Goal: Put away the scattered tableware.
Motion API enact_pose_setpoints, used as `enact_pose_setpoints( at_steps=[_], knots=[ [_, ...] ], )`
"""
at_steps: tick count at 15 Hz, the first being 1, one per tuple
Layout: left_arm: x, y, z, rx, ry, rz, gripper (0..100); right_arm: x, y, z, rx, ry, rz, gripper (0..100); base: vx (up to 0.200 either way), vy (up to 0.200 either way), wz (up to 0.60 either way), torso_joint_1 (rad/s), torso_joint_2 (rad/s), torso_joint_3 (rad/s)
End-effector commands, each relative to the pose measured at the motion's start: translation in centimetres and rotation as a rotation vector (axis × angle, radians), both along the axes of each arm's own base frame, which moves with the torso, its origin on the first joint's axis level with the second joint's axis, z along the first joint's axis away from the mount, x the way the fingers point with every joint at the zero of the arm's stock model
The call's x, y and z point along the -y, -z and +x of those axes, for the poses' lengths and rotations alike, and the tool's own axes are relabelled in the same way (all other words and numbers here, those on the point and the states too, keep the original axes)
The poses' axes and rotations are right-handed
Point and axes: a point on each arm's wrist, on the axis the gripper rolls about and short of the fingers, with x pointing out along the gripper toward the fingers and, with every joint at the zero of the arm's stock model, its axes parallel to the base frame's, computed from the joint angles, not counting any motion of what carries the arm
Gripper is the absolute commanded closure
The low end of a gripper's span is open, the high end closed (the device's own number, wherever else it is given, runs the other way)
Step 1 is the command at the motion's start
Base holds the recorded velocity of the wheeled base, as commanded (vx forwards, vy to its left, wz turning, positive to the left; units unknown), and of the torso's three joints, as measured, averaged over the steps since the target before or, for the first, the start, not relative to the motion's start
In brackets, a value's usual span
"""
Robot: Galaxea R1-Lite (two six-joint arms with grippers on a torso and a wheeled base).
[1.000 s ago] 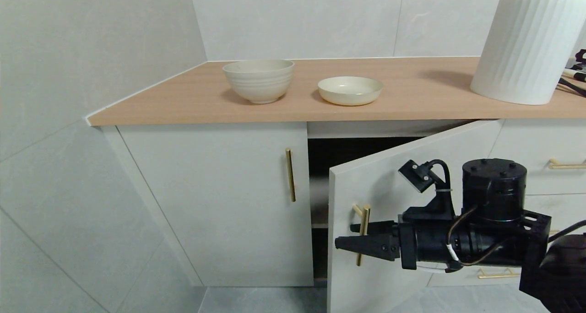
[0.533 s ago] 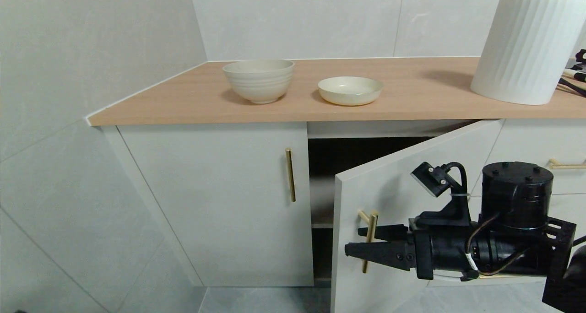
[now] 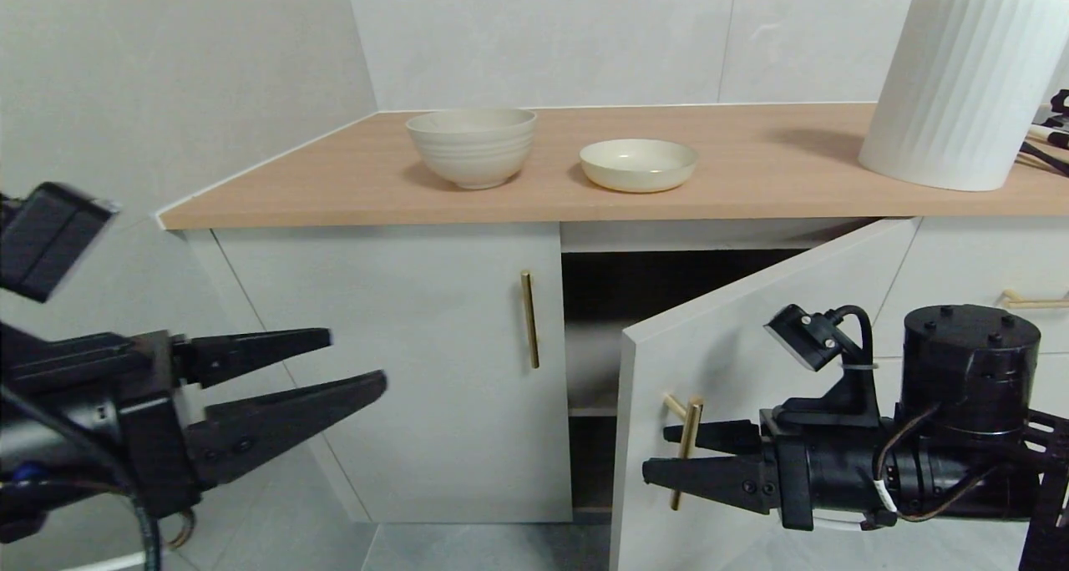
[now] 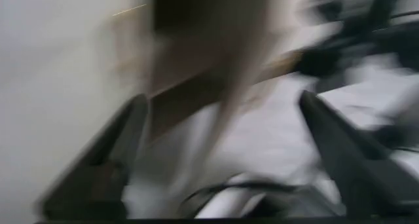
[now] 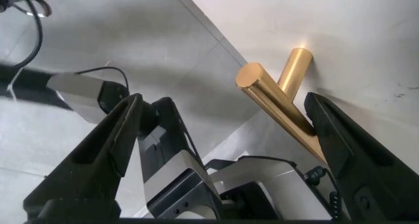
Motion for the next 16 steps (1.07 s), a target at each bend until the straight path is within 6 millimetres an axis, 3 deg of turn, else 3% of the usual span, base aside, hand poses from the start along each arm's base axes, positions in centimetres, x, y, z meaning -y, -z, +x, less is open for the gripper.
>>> enact_pose_setpoints(
  at_steps=[1, 3, 7, 10, 13, 16],
  knots=[
    [4.7, 2.9, 2.7, -0.119, 0.149, -0.011, 100, 0.0, 0.0, -0.1, -0.002, 0.0, -0.002, 0, 0.0, 0.0, 0.0, 0.0, 0.0, 0.0],
    [5.9, 4.4, 4.5, -0.103, 0.155, -0.015, 100, 0.1, 0.0, -0.1, 0.001, 0.001, 0.0, 0, 0.0, 0.0, 0.0, 0.0, 0.0, 0.0],
    [8.3, 9.4, 7.2, -0.146, 0.178, 0.01, 100, 0.2, 0.5, -0.3, 0.04, -0.013, -0.029, 0, 0.0, 0.0, 0.0, 0.0, 0.0, 0.0],
    [11.7, 12.2, 10.1, -0.13, 0.208, 0.006, 100, 0.3, 0.9, -0.5, 0.071, -0.022, -0.05, 0, 0.0, 0.0, 0.0, 0.0, 0.0, 0.0],
    [13.5, 12.4, 12.0, -0.095, 0.213, -0.011, 100, 0.4, 0.8, -0.5, 0.072, -0.021, -0.049, 0, 0.0, 0.0, 0.0, 0.0, 0.0, 0.0],
    [15.1, 11.0, 12.3, -0.045, 0.23, -0.038, 100, 0.4, 0.7, -0.5, 0.075, -0.019, -0.048, 0, 0.0, 0.0, 0.0, 0.0, 0.0, 0.0]
  ],
)
